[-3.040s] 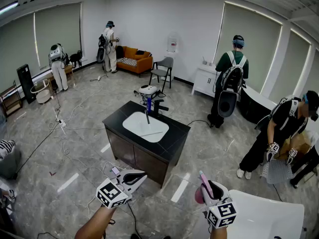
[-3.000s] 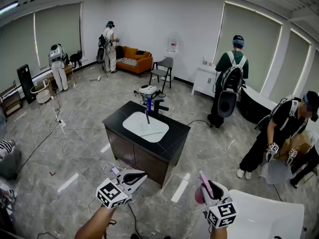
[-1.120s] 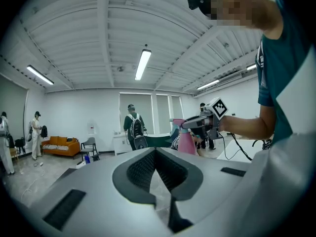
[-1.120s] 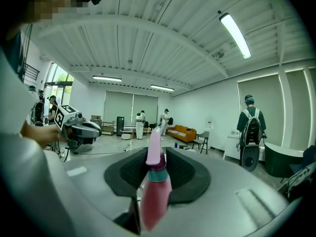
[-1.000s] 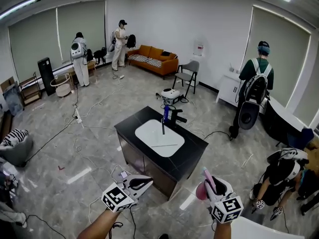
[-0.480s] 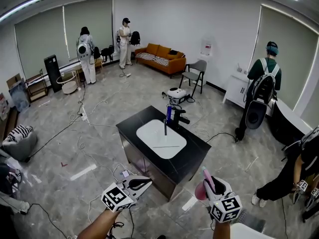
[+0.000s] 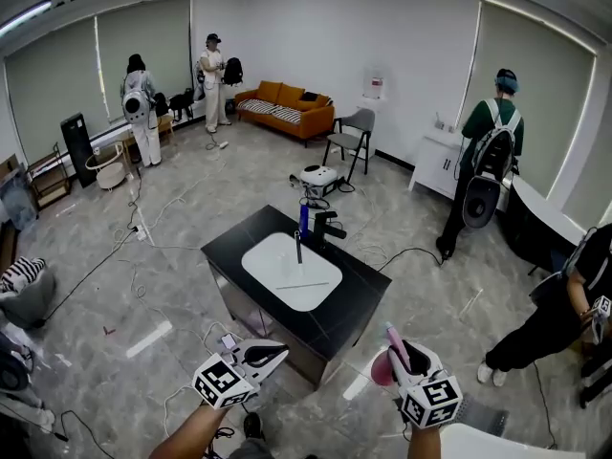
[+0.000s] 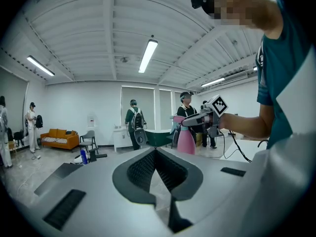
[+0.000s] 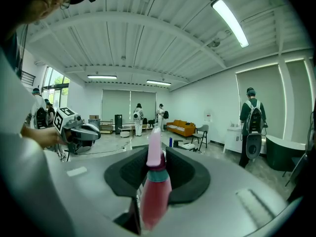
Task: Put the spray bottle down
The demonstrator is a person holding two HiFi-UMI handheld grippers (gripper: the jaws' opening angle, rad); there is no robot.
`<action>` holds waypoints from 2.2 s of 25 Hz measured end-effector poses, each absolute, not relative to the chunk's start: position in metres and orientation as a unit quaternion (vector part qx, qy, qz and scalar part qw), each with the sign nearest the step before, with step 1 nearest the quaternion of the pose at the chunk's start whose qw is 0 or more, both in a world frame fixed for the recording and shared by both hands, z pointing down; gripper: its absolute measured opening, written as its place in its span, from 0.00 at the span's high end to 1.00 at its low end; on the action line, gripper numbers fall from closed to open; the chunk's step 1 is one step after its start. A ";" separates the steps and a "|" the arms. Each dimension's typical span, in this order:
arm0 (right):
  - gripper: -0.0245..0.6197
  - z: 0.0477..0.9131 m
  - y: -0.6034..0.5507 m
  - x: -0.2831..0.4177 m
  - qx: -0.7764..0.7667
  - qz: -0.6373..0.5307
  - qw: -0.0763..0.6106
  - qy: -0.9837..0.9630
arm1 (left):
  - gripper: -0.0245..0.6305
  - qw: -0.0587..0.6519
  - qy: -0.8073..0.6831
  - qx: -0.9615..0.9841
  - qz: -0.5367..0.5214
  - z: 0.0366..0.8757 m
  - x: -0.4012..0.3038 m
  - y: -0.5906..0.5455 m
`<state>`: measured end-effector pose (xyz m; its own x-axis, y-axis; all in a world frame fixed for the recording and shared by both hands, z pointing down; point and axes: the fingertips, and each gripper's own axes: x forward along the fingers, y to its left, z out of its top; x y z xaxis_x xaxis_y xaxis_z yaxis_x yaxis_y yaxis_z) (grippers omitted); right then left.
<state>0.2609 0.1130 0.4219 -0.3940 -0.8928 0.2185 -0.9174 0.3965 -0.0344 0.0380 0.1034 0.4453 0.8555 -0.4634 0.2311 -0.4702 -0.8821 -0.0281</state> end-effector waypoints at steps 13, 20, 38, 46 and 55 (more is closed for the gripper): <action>0.79 0.415 0.065 0.244 0.639 0.085 0.074 -0.761 | 0.96 -0.003 -0.134 0.985 0.110 0.434 0.027 -0.006; 0.79 0.415 0.048 0.224 0.662 0.088 0.071 -0.741 | 0.96 -0.004 -0.108 0.987 0.116 0.436 0.006 -0.037; 0.79 0.409 -0.014 0.180 0.676 0.085 0.054 -0.730 | 0.96 0.002 -0.093 0.988 0.120 0.448 -0.053 -0.103; 0.79 0.413 -0.101 0.201 0.639 0.084 0.042 -0.764 | 0.96 0.003 -0.145 0.980 0.139 0.451 -0.054 -0.156; 0.79 0.415 -0.172 0.231 0.607 0.074 0.056 -0.790 | 0.96 0.026 -0.174 0.975 0.133 0.471 -0.016 -0.204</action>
<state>0.2311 -0.1721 0.4152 -0.2577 -0.9497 0.1776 -0.9662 0.2530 -0.0493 -0.0160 -0.2044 0.4710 0.9040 -0.3329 0.2682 -0.3468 -0.9379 0.0047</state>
